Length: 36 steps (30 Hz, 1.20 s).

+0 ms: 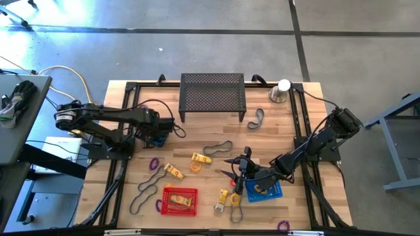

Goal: Pick & Place Office Desk Supplies
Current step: Put the violet spring keychain into the blue bin

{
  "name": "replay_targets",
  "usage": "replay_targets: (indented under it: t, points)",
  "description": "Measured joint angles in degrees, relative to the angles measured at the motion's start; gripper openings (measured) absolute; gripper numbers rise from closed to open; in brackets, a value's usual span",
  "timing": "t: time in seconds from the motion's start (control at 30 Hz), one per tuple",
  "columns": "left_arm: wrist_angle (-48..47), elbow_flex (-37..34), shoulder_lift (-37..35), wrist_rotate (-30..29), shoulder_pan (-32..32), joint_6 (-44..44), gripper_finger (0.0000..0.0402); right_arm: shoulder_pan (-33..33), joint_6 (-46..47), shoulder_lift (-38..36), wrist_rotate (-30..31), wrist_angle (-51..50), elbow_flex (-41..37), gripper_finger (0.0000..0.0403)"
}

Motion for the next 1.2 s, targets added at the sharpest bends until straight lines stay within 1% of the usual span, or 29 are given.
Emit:
replay_targets:
  t: [0.2, 0.3, 0.37, 0.43, 0.6, 0.63, 0.7, 0.73, 0.9, 1.03, 1.1, 1.2]
  points:
    - [-2.33, 4.35, -0.24, -4.76, -5.07, -6.23, 0.0123, 0.0, -0.02, 0.0, 0.04, -0.02, 0.0, 0.0195]
    - [-5.58, 8.16, -0.36, -5.62, -7.6, -9.63, 0.0123, -0.04, -0.02, 0.0, 0.16, -0.04, 0.0, 0.0195]
    - [-7.63, 10.45, -0.42, -4.65, -9.14, -14.21, 0.0123, -0.04, -0.02, 0.0, 0.24, -0.06, 0.0, 0.0195]
    - [-9.16, 12.0, -0.42, -0.29, -10.42, -18.18, 0.0123, -0.04, -0.02, 0.0, 0.24, -0.06, 0.0, 0.0195]
    - [-10.55, 12.29, -1.21, 16.58, -13.97, -25.61, 0.0123, -0.04, -0.02, 0.0, 0.22, -0.06, 0.0, 0.0195]
    - [-10.58, 12.29, -1.29, 19.2, -14.99, -27.44, 0.0123, -0.04, -0.02, 0.0, 0.21, -0.08, 0.0, 0.0195]
    - [-10.61, 12.29, -1.36, 22.31, -17.46, -31.25, 0.0123, -0.04, -0.02, 0.0, 0.12, -0.16, 0.0, 0.0195]
    - [-10.56, 12.27, -1.36, 22.9, -18.86, -33.3, 0.0123, -0.04, -0.02, 0.0, 0.02, -0.19, 0.0, 0.0195]
    - [-10.51, 12.27, -1.36, 22.17, -26.3, -41.11, 0.0123, 0.0, 0.47, 0.0, -0.32, -0.23, 0.0, 0.0195]
    - [-10.53, 12.27, -1.36, 21.7, -30.87, -48.75, 0.0123, 0.0, 1.42, 0.0, -1.53, -0.24, 0.0, 0.0195]
    - [-10.55, 12.27, -1.36, 19.94, -32.39, -50.52, 0.0123, 0.06, 1.92, 0.0, -1.64, -0.24, 0.0, 0.0195]
    - [-10.51, 12.27, -1.36, 16.72, -34.1, -50.91, 0.0123, 0.53, 3.58, 0.0, -1.73, -0.26, 0.0, 0.0195]
